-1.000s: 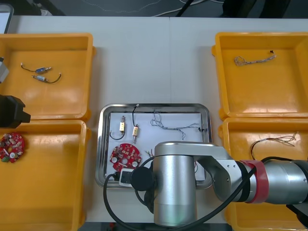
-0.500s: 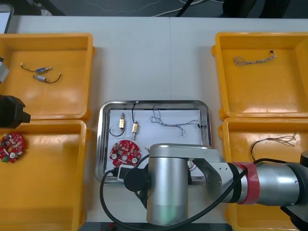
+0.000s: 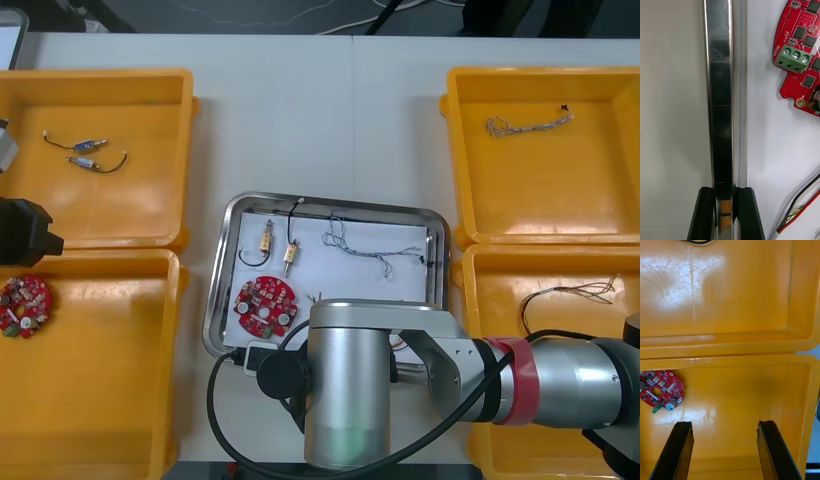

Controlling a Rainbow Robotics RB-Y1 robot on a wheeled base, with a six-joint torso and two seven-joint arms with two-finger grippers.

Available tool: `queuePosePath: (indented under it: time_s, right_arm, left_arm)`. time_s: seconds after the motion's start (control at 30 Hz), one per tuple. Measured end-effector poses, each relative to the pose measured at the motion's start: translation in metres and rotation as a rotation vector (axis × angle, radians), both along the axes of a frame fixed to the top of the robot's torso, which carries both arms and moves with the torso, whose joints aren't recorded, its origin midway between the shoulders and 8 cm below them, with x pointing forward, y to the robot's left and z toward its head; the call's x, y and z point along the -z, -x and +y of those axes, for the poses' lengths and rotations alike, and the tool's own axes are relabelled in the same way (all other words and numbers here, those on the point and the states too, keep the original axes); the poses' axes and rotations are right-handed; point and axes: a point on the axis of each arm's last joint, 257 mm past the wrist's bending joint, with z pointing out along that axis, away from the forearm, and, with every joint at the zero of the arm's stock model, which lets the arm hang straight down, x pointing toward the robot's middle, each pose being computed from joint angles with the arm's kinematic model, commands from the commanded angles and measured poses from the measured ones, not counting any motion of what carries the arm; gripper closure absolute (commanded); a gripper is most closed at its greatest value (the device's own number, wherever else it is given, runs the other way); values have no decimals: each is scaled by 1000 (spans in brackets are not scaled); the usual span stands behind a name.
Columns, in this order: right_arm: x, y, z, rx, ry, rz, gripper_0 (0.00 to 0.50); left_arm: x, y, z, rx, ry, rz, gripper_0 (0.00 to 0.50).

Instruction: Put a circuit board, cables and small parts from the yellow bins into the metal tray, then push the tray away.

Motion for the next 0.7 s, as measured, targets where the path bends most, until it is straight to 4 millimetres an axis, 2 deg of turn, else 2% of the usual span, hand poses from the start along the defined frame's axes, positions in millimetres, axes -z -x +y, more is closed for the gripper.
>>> queuePosePath:
  time_s: [0.7]
  right_arm:
    - [-35, -44, 5, -35, -16, -119, 500]
  left_arm:
    - [0, 0, 0, 42, -25, 0, 0]
